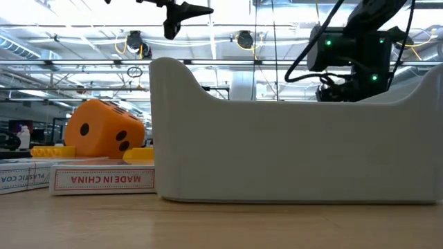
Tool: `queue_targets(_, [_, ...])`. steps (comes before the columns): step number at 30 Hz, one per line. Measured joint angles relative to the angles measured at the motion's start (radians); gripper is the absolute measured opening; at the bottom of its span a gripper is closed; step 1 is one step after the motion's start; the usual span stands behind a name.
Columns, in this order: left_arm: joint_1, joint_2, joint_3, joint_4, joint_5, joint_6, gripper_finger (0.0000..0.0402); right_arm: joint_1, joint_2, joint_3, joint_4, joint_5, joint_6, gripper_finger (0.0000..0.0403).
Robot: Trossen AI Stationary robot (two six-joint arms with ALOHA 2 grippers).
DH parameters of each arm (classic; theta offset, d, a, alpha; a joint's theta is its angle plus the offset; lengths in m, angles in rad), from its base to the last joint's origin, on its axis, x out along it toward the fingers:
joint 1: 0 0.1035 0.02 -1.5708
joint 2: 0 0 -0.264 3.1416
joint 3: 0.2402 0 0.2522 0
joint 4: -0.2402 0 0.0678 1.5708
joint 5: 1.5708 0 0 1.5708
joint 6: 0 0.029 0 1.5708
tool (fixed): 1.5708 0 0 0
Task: Pick & Place Toys
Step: Put the red game piece into the top gray bin
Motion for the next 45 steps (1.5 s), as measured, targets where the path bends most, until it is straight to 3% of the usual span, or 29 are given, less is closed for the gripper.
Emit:
queue_targets(17, [0.000,0.000,0.000,0.000,-0.001,0.018,0.0212,-0.038,0.010,0.000,0.027,-0.003,-0.013,0.0011])
queue_targets(24, [0.001,0.000,0.000,0.000,-0.001,0.026,0.0212,-0.037,-0.020,0.000,0.026,-0.004,-0.013,0.0011])
queue_targets(31, [0.001,0.001,0.000,0.002,-0.002,0.026,0.0212,-0.037,-0.156,0.069,0.052,-0.004,0.043,0.0008])
queue_targets(34, [0.001,0.001,0.000,0.005,-0.011,0.030,0.0212,-0.037,-0.236,0.104,0.167,-0.050,0.066,0.0006])
queue_targets(39, [0.001,0.001,0.000,0.050,-0.038,0.069,0.0212,-0.038,-0.344,0.111,0.538,-0.186,0.125,0.0006])
queue_targets(45, [0.001,0.032,0.001,0.219,-0.023,0.081,0.0212,-0.039,-0.350,0.111,0.855,-0.246,0.228,0.0005])
